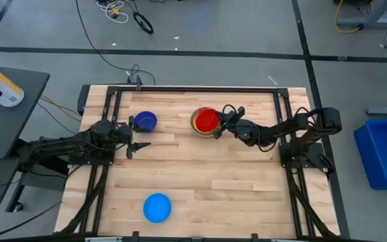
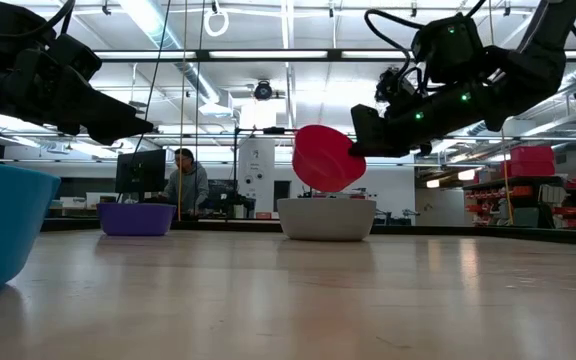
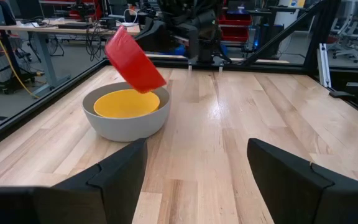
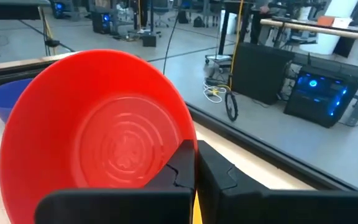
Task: Nest bowls inside each other
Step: Stack the red bowl on top of the yellow bowl
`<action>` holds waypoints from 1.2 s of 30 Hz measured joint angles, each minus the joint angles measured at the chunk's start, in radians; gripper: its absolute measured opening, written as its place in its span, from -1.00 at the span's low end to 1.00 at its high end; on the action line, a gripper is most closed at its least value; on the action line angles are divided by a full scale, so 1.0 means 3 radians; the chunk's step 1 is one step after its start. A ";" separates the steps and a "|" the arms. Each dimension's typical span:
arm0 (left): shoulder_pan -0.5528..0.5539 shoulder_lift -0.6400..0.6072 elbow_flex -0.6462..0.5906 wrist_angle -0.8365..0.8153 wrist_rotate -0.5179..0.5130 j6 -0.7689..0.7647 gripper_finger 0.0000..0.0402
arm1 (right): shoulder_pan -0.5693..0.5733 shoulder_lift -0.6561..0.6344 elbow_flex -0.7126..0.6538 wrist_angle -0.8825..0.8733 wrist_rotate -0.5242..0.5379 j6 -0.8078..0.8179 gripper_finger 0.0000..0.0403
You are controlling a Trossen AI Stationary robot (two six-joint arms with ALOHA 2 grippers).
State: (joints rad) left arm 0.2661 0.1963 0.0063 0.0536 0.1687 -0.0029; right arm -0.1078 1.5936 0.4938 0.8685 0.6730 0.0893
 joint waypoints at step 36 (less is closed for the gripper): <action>0.0000 0.0000 0.0000 -0.0008 0.0001 -0.0001 0.42 | -0.0491 0.0000 0.0402 -0.1383 -0.0969 0.0610 -0.99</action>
State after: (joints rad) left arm 0.2661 0.1963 0.0063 0.0513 0.1690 -0.0032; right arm -0.2550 1.5936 0.6144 0.4536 0.3822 0.2722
